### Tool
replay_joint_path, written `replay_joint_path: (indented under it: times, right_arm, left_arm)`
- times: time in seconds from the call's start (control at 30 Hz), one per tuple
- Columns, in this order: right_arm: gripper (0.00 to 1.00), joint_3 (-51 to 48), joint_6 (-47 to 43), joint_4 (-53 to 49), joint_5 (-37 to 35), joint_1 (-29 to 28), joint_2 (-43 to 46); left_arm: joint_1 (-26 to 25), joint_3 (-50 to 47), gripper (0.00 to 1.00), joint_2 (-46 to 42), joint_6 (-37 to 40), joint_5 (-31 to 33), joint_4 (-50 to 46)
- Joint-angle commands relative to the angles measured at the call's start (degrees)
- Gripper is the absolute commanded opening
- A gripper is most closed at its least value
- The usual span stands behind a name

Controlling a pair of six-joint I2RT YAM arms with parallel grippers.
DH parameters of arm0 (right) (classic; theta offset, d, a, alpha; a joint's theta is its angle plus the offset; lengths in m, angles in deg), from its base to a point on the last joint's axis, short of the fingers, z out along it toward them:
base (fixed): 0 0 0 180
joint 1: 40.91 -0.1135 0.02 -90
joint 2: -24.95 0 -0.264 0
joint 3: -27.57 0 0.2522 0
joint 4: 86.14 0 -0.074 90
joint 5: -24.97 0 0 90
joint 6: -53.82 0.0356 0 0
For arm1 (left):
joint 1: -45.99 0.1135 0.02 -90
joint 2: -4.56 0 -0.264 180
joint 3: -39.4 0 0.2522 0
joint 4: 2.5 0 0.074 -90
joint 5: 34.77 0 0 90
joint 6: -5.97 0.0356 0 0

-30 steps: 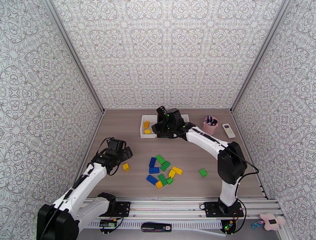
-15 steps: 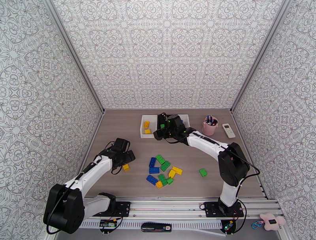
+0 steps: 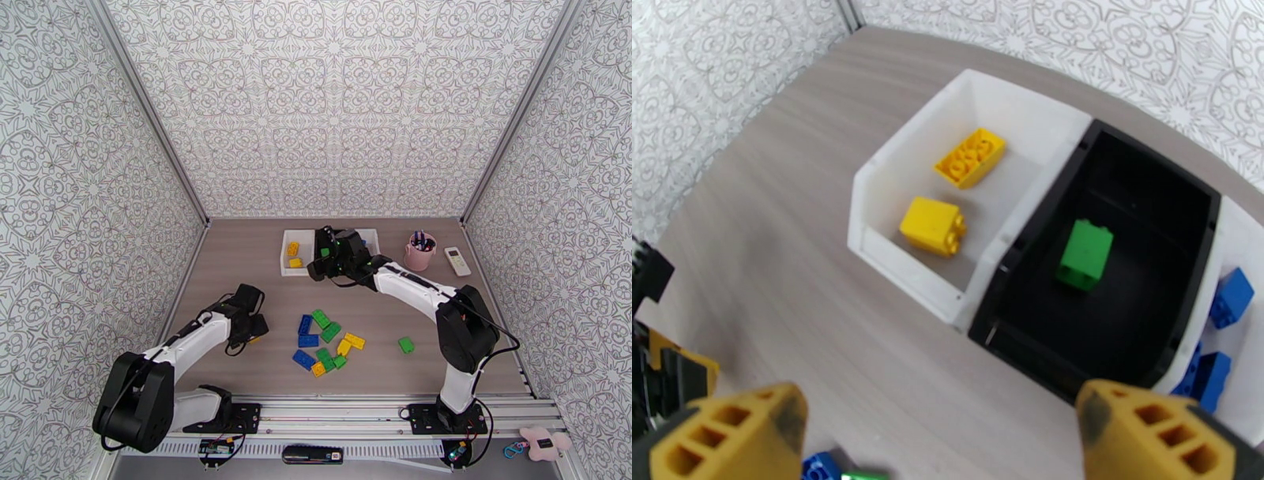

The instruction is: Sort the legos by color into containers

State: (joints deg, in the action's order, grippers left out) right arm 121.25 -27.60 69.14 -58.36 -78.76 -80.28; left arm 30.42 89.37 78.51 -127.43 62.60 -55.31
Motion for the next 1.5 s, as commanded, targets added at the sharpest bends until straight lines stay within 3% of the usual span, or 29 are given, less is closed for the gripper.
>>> replay_joint_path:
  times: [0.0, 0.13, 0.23, 0.67, 0.93, 1.47]
  right_arm:
    - [0.94, 0.2, 0.6, -0.5, -1.0, -0.4, 0.9]
    - [0.94, -0.3, 0.6, -0.3, -1.0, -0.4, 1.2]
    - [0.94, -0.7, 0.8, 0.0, -0.9, -0.4, 1.5]
    - [0.94, -4.6, 2.8, 2.0, -2.0, -0.4, 4.7]
    - [0.94, -11.2, 5.5, 6.3, -4.7, -0.4, 9.2]
    - [0.94, -15.1, 6.8, 9.0, -4.4, -0.4, 12.3]
  left_arm:
    - [-0.5, 0.0, 0.53, 0.0, -0.1, 0.6, -1.4]
    - [-0.6, 0.4, 0.39, -0.6, 0.1, 1.2, -2.1]
    - [-0.9, 0.9, 0.35, -1.2, 0.8, 1.4, -2.3]
    - [-2.8, 11.2, 0.31, 0.8, 5.6, 1.3, -3.5]
    - [-4.3, 22.8, 0.31, 10.5, 8.3, -0.5, -0.4]
    - [-5.6, 51.5, 0.31, 34.2, 9.1, -0.1, 4.1]
